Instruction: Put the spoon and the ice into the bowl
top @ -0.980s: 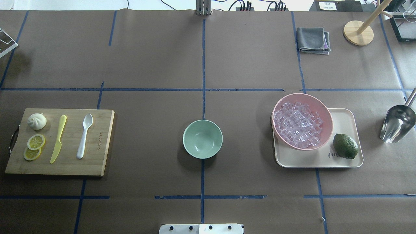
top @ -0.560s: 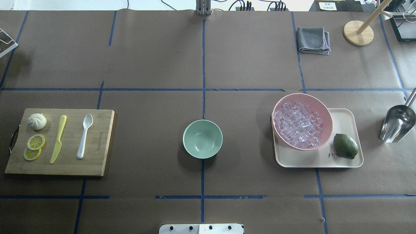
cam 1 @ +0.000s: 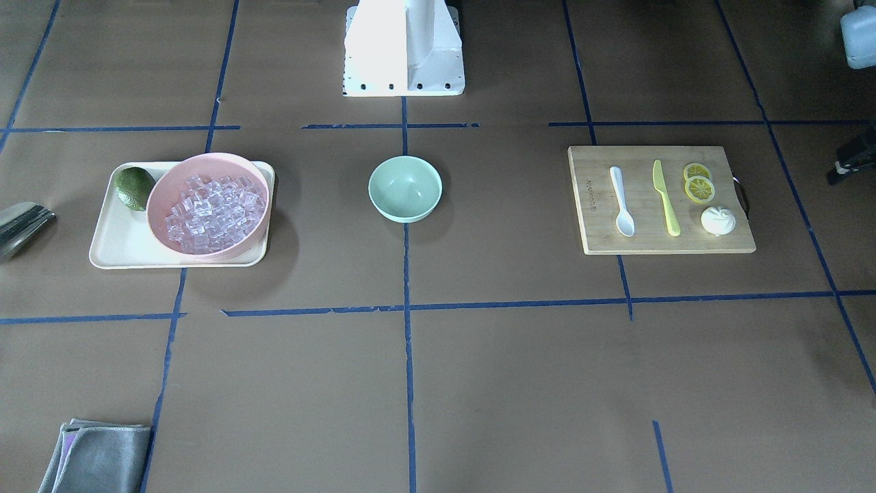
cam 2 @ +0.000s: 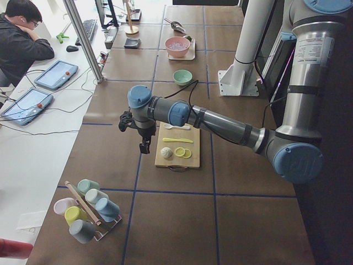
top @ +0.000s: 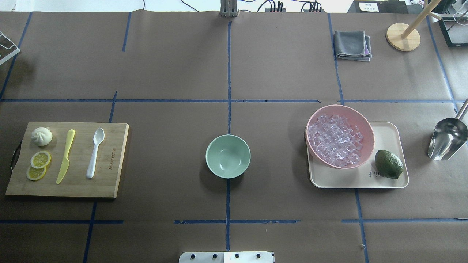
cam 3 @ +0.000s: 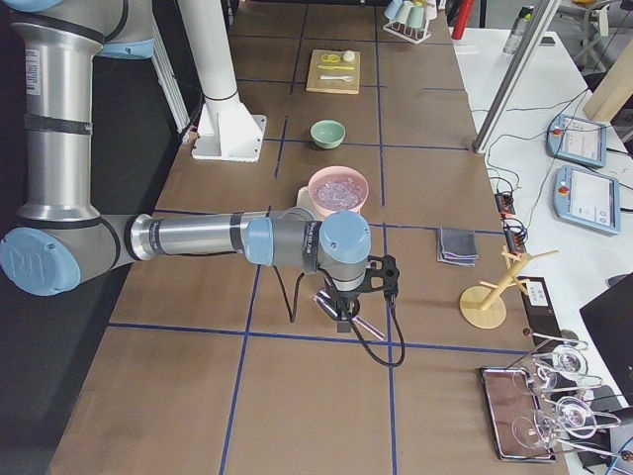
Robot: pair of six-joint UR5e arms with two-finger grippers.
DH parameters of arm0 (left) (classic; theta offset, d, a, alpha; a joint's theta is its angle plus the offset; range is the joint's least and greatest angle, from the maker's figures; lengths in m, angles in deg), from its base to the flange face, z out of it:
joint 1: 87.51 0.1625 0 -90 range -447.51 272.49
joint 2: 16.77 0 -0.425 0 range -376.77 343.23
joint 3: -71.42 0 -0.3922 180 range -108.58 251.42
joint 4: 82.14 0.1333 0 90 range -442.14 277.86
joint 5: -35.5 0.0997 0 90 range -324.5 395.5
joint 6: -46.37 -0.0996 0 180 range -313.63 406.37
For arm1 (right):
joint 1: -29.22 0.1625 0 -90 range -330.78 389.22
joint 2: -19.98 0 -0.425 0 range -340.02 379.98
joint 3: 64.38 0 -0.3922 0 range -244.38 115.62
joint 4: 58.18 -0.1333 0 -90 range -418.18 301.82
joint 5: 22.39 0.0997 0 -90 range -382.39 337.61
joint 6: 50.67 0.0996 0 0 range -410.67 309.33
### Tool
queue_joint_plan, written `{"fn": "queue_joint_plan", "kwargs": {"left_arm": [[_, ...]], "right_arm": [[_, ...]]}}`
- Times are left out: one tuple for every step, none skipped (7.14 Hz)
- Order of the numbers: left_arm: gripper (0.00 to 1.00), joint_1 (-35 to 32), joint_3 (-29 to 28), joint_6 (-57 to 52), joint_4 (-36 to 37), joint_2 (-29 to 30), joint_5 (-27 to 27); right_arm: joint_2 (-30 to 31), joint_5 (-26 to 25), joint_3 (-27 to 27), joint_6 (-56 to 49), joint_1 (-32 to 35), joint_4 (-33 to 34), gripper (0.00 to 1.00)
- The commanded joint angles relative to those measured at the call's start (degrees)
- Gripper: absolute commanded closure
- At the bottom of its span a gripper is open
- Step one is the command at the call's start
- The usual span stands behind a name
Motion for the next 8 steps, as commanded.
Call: {"fn": "queue_joint_plan", "kwargs": {"left_arm": [[0.0, 8.4, 3.5, 15.7, -4.9, -0.1, 1.4], [0.01, 13.2, 3.5, 25.5, -12.2, -1.4, 4.9], [0.02, 17.1, 3.5, 34.7, -18.9, -1.5, 7.4], [0.02, 21.3, 3.4, 38.6, -19.6, -0.9, 9.4], [0.02, 25.5, 2.9, 40.1, -19.8, -0.6, 14.0], [0.02, 27.3, 2.0, 40.1, -19.9, -0.4, 14.3], [0.02, 29.2, 1.2, 40.6, -19.9, 0.6, 15.7], [0.05, 30.7, 1.2, 41.3, -19.9, 0.8, 16.3]], "right_arm": [[0.1, 0.1, -0.9, -0.2, 0.0, -0.1, 0.0], [0.1, 0.1, -0.8, 0.0, 0.0, 0.1, 0.0], [0.1, 1.0, -0.3, 0.1, 0.0, 0.2, 0.0], [0.2, 4.6, -0.2, 0.1, 0.0, 0.2, 0.0], [0.2, 5.0, -0.4, 0.0, 0.0, -0.1, 0.0], [0.5, 5.2, -0.4, 0.0, 0.0, 0.0, 0.0], [0.4, 5.2, -0.3, 0.1, 0.0, 0.0, 0.0], [0.4, 5.2, -0.2, -0.2, 0.0, 0.0, 0.0]]}}
